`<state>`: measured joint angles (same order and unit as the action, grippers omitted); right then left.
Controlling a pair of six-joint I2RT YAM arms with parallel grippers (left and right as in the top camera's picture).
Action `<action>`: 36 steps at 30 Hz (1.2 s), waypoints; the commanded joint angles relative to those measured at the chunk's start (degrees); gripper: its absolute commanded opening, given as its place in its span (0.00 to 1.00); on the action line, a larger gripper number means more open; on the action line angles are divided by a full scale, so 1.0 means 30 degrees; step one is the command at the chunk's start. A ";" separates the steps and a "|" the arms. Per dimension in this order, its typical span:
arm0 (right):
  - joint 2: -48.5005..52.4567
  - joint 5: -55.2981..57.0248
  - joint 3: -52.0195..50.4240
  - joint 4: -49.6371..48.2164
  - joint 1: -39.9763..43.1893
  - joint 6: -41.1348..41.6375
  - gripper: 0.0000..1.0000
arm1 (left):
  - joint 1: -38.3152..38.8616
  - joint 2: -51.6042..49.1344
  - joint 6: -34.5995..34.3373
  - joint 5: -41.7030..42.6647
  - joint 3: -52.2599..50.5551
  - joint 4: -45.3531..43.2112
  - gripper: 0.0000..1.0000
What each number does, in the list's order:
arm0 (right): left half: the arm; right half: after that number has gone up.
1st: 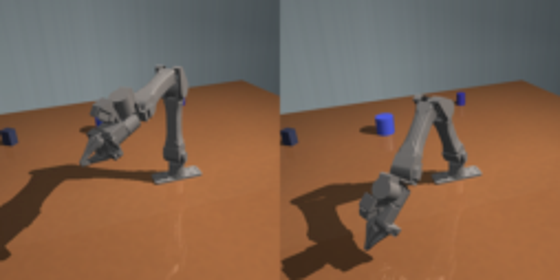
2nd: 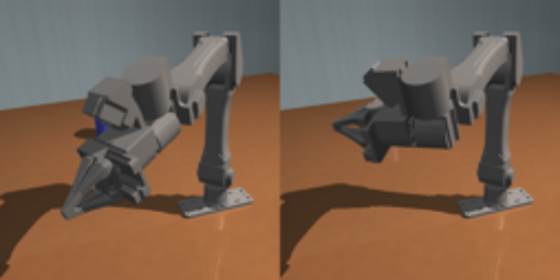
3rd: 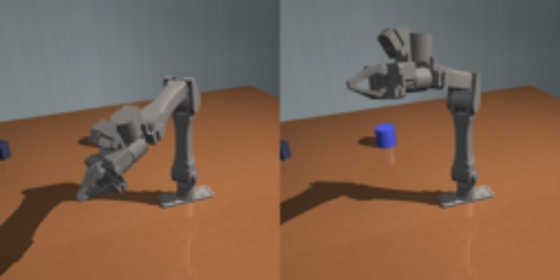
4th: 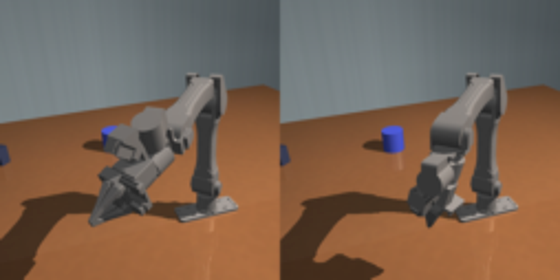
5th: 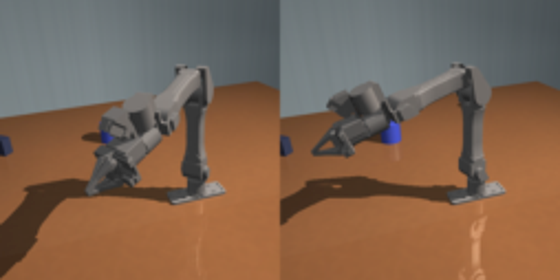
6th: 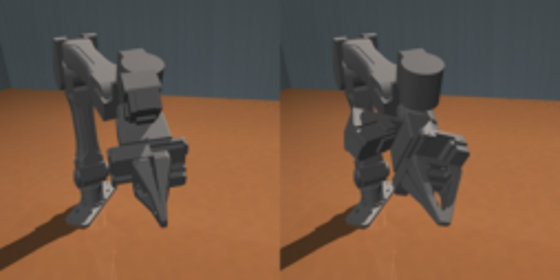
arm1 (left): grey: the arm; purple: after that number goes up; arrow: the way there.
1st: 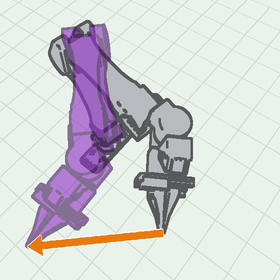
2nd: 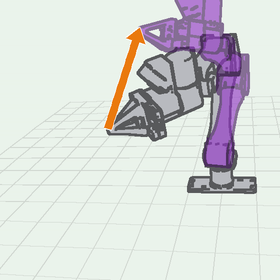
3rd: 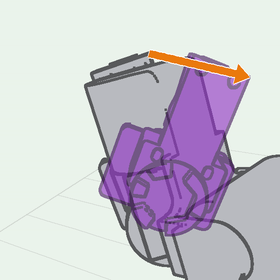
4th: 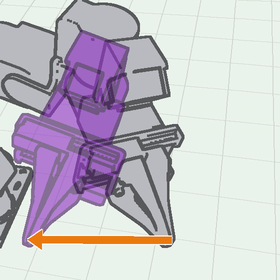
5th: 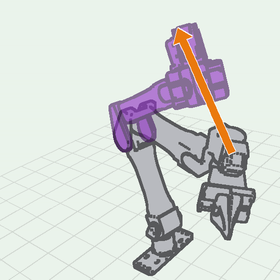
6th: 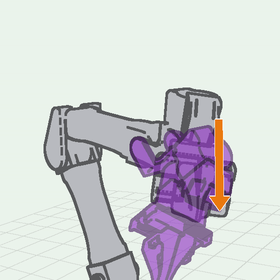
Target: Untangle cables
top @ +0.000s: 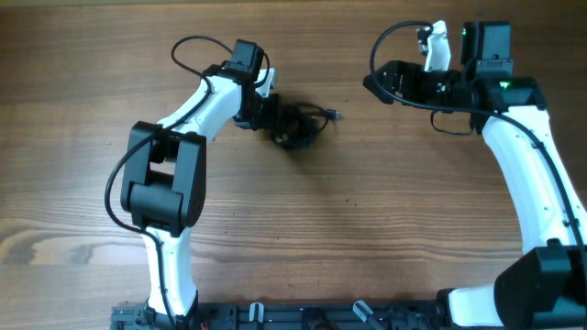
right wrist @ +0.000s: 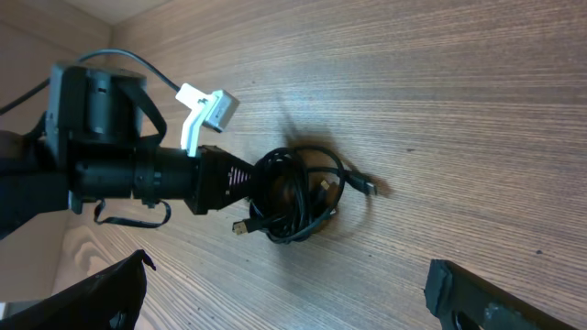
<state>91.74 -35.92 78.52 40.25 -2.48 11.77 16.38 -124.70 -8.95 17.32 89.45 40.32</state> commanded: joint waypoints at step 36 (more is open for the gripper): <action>0.0240 0.1035 0.0415 -0.3650 -0.6550 0.5639 0.20 | -0.1086 0.6637 -1.3493 -0.2528 0.2259 0.3526 0.04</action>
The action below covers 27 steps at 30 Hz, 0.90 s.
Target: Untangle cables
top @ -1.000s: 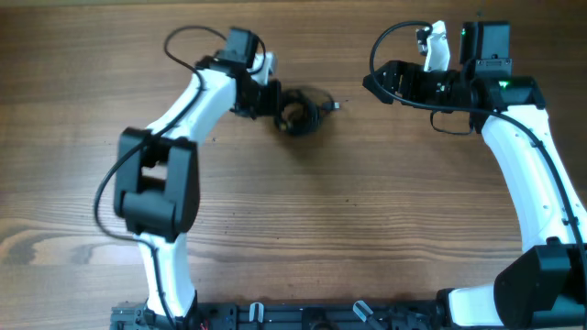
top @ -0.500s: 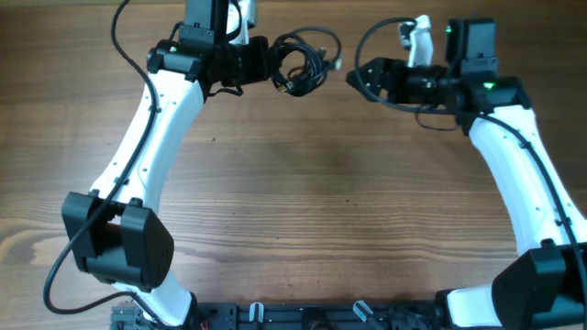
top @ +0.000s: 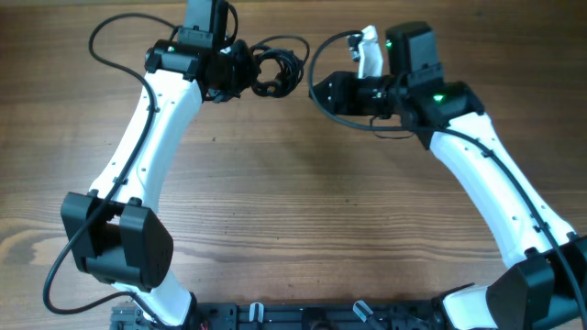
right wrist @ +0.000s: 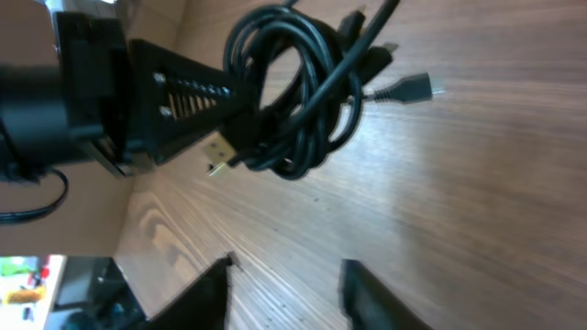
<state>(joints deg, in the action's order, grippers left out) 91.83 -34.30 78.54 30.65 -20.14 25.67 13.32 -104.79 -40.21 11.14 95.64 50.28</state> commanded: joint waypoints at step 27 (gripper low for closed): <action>0.0197 0.1348 0.0408 -0.2863 -0.1982 0.2943 0.04 | 0.0685 0.0007 -0.6484 0.3279 0.0197 0.1486 0.04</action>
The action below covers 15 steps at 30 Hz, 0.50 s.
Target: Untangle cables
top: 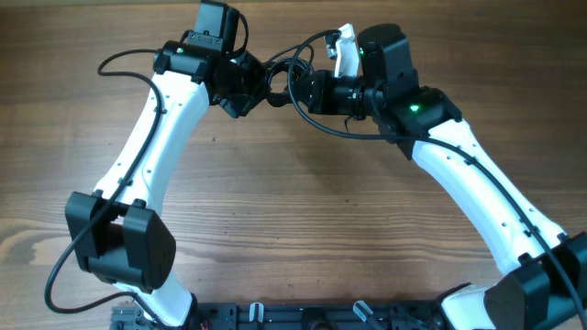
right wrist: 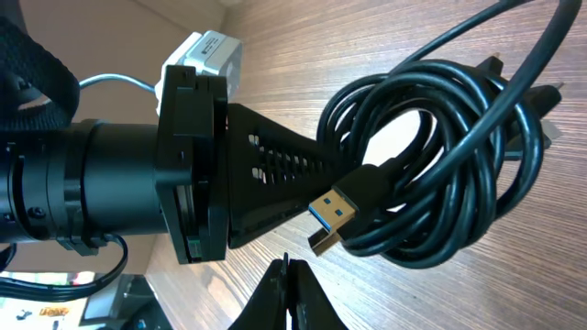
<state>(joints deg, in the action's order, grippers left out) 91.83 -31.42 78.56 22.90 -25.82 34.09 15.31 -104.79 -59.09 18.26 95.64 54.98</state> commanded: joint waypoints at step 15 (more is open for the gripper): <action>0.0219 0.2127 0.0401 -0.0554 -0.0087 0.0138 0.04 | 0.0539 0.0007 -0.0175 0.1843 0.0197 -0.0007 0.04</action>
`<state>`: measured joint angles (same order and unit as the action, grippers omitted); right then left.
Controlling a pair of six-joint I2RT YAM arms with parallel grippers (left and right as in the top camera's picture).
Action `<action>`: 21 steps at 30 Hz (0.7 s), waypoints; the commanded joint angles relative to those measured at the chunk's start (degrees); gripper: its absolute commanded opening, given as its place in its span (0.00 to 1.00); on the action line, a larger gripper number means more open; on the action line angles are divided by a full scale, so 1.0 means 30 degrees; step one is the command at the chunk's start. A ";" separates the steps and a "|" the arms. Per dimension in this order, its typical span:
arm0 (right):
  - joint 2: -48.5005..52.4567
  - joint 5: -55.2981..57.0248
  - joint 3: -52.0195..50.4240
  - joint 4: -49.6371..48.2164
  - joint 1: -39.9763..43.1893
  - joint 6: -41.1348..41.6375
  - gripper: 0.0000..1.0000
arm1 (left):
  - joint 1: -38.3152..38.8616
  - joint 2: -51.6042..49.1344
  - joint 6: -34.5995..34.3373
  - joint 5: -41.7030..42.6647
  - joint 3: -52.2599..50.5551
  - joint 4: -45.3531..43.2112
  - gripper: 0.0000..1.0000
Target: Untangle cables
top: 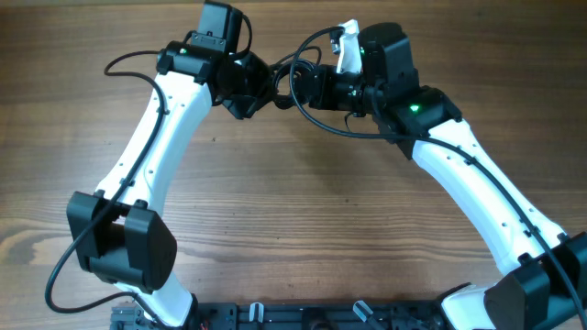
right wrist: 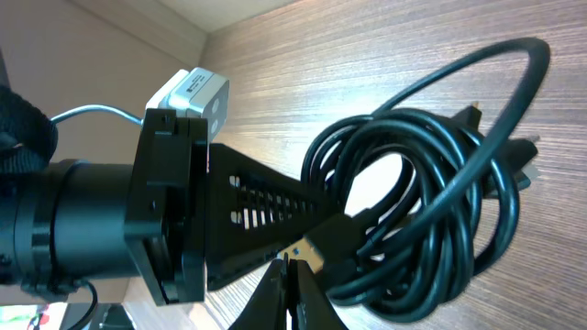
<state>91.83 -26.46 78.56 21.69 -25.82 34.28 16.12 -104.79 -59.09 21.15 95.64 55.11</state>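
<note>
The black cable bundle (top: pixel 286 75) hangs coiled above the table near its far edge. My left gripper (top: pixel 264 88) is shut on it; in the right wrist view its slotted black fingers (right wrist: pixel 257 197) pinch the coil (right wrist: pixel 431 202) from the left. A USB plug (right wrist: pixel 316 246) sticks out of the coil toward the camera. My right gripper (right wrist: pixel 285 268) is shut, fingers pressed together, tips right at the plug's metal end with nothing seen between them. Overhead, the right gripper (top: pixel 308 92) faces the left one across the bundle.
The wooden table (top: pixel 303 220) spreads below both arms. A dark rail (top: pixel 275 316) runs along its front edge. The left wrist's white camera block (right wrist: pixel 188 96) sits above the left gripper's body. Each arm's own thin cable loops beside its wrist.
The right gripper's shut tips have come up to the USB plug's metal end; before, they sat a little below it. Both arms and the bundle have barely shifted otherwise.
The bundle first lay on the table with the left gripper at it and the right gripper open far to the right. Then the left held it raised near the far edge, the right closer and open. Later the right was shut just under the plug, now touching it.
</note>
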 commanded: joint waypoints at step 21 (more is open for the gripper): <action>0.0532 -0.1792 0.0401 -0.1413 -0.0087 -0.1421 0.04 | 0.0401 0.0000 -0.1617 -0.0940 0.0197 -0.0080 0.04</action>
<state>92.92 -29.85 78.59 17.28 -25.82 31.42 16.99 -104.79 -61.84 19.33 95.64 55.16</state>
